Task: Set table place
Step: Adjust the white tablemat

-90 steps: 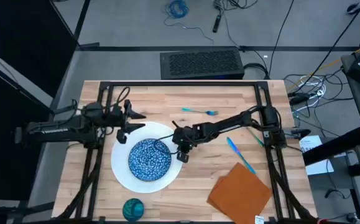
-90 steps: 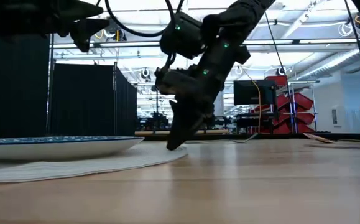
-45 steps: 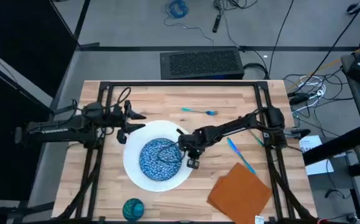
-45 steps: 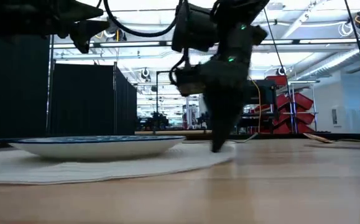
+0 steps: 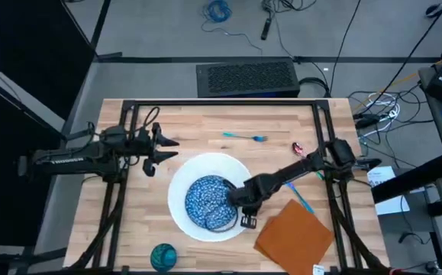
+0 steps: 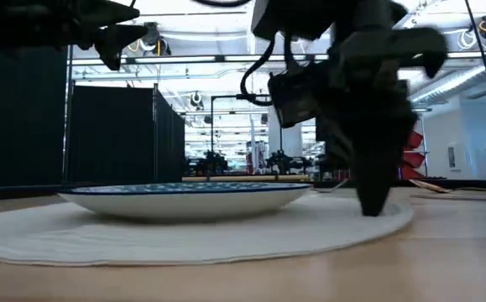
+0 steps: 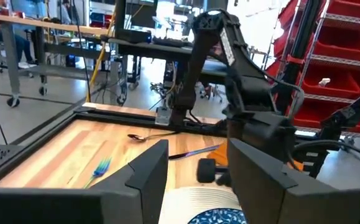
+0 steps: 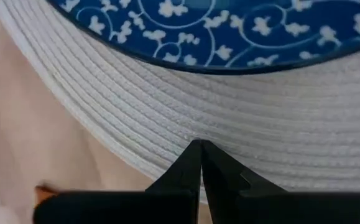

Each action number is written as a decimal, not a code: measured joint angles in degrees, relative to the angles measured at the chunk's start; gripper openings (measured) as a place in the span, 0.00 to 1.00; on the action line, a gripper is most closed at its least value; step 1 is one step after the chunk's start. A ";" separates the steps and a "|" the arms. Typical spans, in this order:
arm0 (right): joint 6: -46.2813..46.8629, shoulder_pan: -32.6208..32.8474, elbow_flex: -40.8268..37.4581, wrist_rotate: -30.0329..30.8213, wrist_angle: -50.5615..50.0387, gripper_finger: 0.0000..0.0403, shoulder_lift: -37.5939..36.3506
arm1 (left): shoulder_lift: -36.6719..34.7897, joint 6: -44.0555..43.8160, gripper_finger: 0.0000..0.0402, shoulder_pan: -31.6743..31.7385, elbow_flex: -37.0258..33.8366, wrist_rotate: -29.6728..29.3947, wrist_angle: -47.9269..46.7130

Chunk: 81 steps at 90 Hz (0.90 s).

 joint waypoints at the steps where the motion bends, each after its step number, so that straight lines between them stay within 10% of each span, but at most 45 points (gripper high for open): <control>1: 0.41 0.25 0.00 -0.02 0.07 0.00 0.00 | 0.00 -0.01 0.37 0.00 0.00 0.00 0.18; 81: 15.73 8.80 -0.42 1.43 7.08 0.01 -1.43 | 0.00 -0.41 0.37 0.00 0.02 0.00 2.82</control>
